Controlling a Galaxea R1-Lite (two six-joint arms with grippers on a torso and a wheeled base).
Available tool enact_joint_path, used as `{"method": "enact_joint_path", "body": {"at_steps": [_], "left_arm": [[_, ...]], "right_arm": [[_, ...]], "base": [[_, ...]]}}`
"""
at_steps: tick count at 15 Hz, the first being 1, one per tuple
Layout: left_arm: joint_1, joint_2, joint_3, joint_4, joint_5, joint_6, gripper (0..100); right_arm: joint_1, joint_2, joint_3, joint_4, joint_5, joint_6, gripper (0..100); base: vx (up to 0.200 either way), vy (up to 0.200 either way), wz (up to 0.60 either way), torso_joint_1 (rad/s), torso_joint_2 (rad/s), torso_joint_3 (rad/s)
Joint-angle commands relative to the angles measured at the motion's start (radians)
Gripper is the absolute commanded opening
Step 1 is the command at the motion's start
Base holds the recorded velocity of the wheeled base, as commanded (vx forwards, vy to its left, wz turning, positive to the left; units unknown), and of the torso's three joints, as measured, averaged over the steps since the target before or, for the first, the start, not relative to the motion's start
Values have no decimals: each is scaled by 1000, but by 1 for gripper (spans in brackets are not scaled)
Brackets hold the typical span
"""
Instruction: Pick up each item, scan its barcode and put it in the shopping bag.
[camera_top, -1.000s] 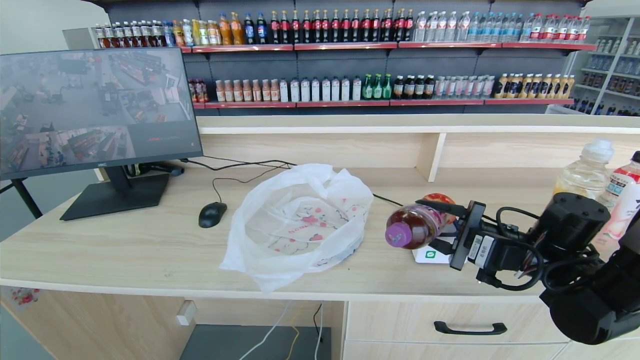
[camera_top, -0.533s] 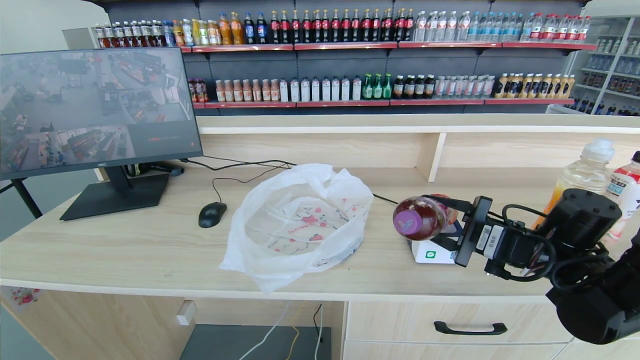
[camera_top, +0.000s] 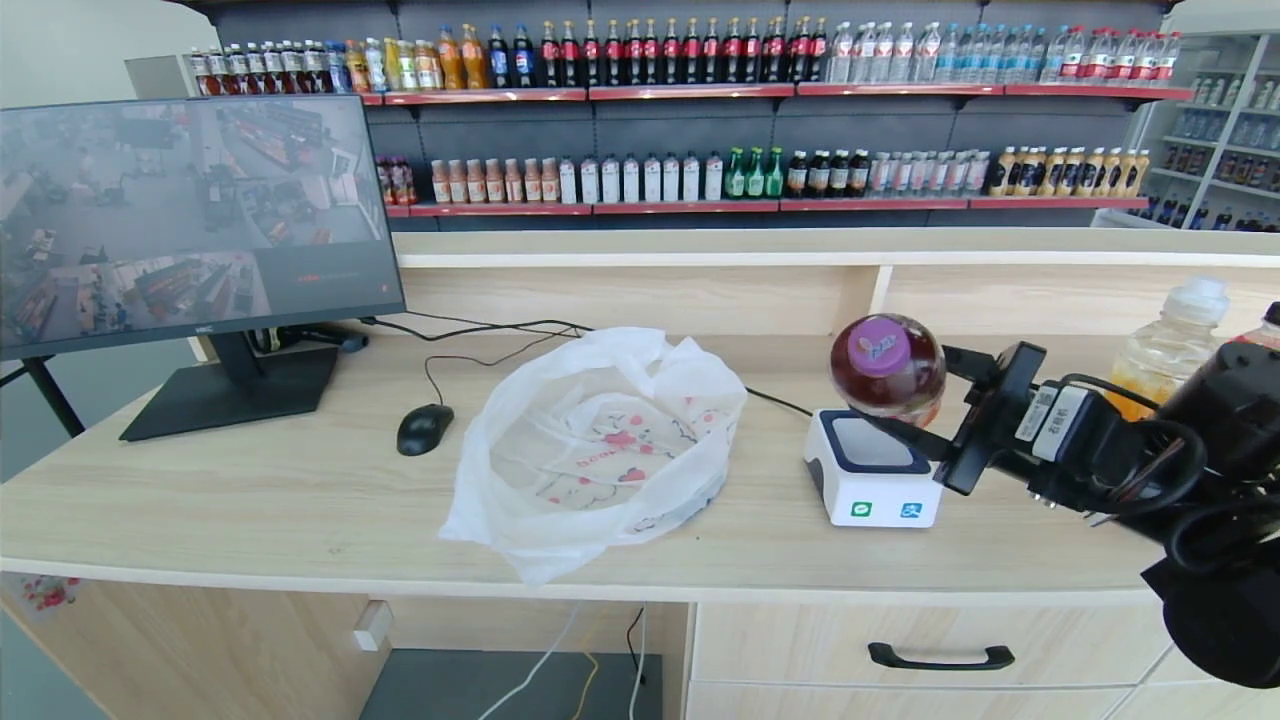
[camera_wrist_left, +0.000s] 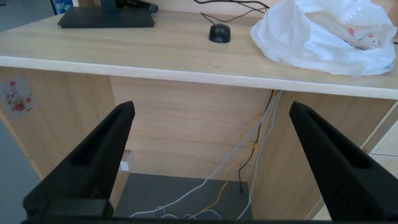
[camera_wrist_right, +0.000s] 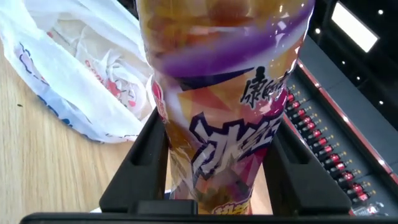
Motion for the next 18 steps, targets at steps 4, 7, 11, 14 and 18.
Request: {"method": "enact_joint_path", "body": {"at_steps": [4, 7, 11, 14, 18], "left_arm": [[0, 0, 2, 0, 0, 0, 100], [0, 0, 0, 0, 0, 0, 100], [0, 0, 2, 0, 0, 0, 100], [0, 0, 0, 0, 0, 0, 100], [0, 0, 0, 0, 0, 1, 100]], "right_arm": [[91, -162, 28, -2, -271, 167, 0], [162, -167, 40, -2, -345, 240, 0], [235, -204, 49, -2, -610, 508, 0], [241, -202, 75, -2, -783, 743, 0], [241, -201, 141, -2, -837, 799, 0]], "base": [[0, 0, 0, 0, 0, 0], [0, 0, 0, 0, 0, 0], [0, 0, 0, 0, 0, 0], [0, 0, 0, 0, 0, 0], [0, 0, 0, 0, 0, 0]]}}
